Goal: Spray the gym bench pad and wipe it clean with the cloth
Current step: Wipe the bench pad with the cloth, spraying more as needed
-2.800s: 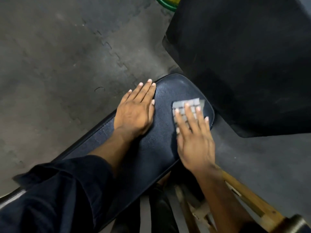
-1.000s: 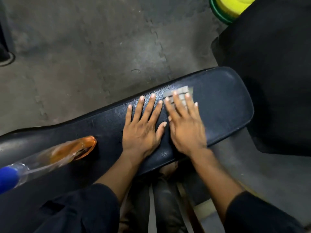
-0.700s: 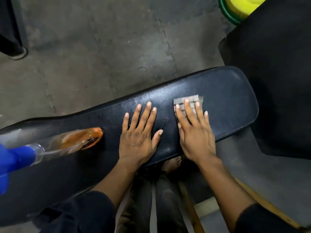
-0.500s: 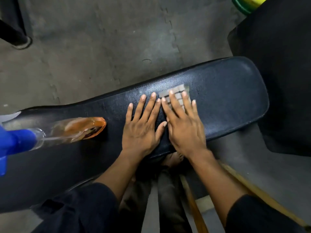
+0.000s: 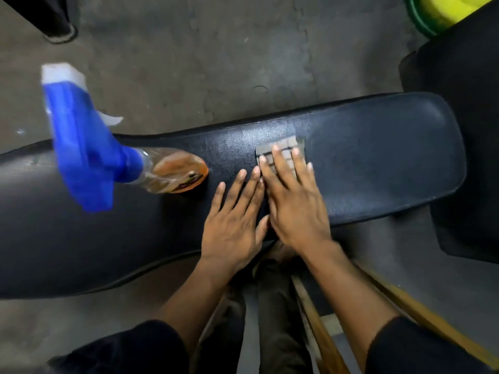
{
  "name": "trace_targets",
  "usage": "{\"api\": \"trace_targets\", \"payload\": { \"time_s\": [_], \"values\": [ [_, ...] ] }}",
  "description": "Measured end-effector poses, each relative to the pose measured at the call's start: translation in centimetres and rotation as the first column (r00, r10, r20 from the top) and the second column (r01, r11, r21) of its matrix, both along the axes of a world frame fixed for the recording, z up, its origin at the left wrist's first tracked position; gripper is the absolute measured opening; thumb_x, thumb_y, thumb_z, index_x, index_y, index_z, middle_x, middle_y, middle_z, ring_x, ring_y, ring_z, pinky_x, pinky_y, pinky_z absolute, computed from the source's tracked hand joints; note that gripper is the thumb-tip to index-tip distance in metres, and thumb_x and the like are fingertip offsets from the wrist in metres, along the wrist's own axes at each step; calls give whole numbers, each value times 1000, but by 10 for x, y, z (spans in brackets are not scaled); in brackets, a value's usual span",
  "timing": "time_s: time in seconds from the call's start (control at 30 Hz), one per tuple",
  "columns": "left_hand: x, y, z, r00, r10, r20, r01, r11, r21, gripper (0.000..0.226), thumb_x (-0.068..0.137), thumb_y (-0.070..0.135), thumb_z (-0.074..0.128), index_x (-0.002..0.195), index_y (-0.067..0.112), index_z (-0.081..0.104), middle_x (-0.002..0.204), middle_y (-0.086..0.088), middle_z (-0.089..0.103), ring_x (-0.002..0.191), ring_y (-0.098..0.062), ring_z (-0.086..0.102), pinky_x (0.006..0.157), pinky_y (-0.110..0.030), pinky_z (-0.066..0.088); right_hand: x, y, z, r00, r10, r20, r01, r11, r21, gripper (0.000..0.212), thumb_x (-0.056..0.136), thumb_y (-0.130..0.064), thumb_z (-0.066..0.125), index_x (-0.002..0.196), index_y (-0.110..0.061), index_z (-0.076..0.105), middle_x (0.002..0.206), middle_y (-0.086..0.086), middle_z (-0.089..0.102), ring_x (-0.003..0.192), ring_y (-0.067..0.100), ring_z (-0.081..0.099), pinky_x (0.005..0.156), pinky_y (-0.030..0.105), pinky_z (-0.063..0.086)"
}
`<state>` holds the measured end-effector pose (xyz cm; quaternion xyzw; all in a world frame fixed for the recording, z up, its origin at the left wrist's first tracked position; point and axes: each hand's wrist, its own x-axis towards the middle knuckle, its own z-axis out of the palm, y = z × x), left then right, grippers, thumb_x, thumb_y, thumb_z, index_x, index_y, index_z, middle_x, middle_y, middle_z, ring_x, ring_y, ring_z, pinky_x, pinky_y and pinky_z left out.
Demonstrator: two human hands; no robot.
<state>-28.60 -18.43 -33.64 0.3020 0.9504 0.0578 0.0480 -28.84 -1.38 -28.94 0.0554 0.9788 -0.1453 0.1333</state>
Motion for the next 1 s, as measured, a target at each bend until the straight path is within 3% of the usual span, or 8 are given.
{"api": "trace_targets", "payload": {
  "time_s": [0.2, 0.37, 0.47, 0.6, 0.73, 0.87, 1.0],
  "values": [
    [5, -29, 3, 1000, -18, 9, 18, 1000, -4, 81, 111, 61, 38, 174, 14, 16, 183, -3, 6, 170, -21, 8, 135, -49, 19, 50, 3, 17, 996, 17, 90, -21, 999, 49, 67, 109, -30, 45, 171, -34, 20, 181, -4, 7, 168, 30, 4, 132, 56, 21],
    [10, -38, 1, 999, 27, -21, -27, 1000, -7, 79, 112, 62, 28, 174, 15, 13, 183, -2, 6, 170, -20, 8, 137, -48, 11, -4, -7, 14, 992, -114, 52, 113, 993, 24, 63, 111, -27, 41, 171, -31, 21, 181, -2, 7, 167, 36, 2, 133, 58, 16],
    [17, -49, 2, 998, 68, -2, -68, 998, 10, 80, 111, 61, 33, 174, 16, 14, 183, 0, 7, 170, -19, 8, 137, -48, 12, -19, -35, 6, 997, -52, 56, 52, 999, -5, 66, 110, -25, 43, 171, -32, 20, 181, -3, 4, 167, 37, -1, 134, 58, 14],
    [24, -76, 11, 995, 90, 36, -89, 996, -21, 78, 110, 58, 37, 174, 18, 15, 184, 2, 5, 169, -17, 6, 136, -47, 16, 23, -70, 15, 994, 63, 93, -65, 998, 22, 70, 109, -29, 44, 172, -32, 12, 181, -2, -2, 167, 35, -3, 134, 55, 16],
    [24, -107, 23, 990, 127, 58, -125, 991, -46, 77, 110, 58, 35, 174, 20, 16, 183, 3, 5, 169, -16, 10, 135, -49, 19, 50, -61, 23, 988, 31, 154, -34, 999, 19, 67, 111, -30, 45, 171, -37, 16, 181, -7, 0, 167, 31, -1, 134, 54, 16],
    [26, -127, 24, 988, 151, 39, -148, 987, -62, 77, 110, 58, 34, 174, 20, 15, 183, 5, 5, 168, -15, 11, 135, -53, 19, 13, -63, 18, 991, -76, 114, 73, 997, 26, 64, 113, -30, 39, 171, -33, 15, 181, -4, -2, 167, 35, -4, 134, 55, 14],
    [30, -133, 20, 962, 273, 24, -273, 962, -26, 76, 110, 57, 35, 174, 20, 15, 183, 5, 6, 169, -14, 8, 136, -53, 14, 2, -87, 6, 997, -53, 55, 53, 999, 11, 63, 112, -32, 37, 171, -31, 16, 181, -2, 2, 166, 38, -1, 134, 55, 15]
  ]
}}
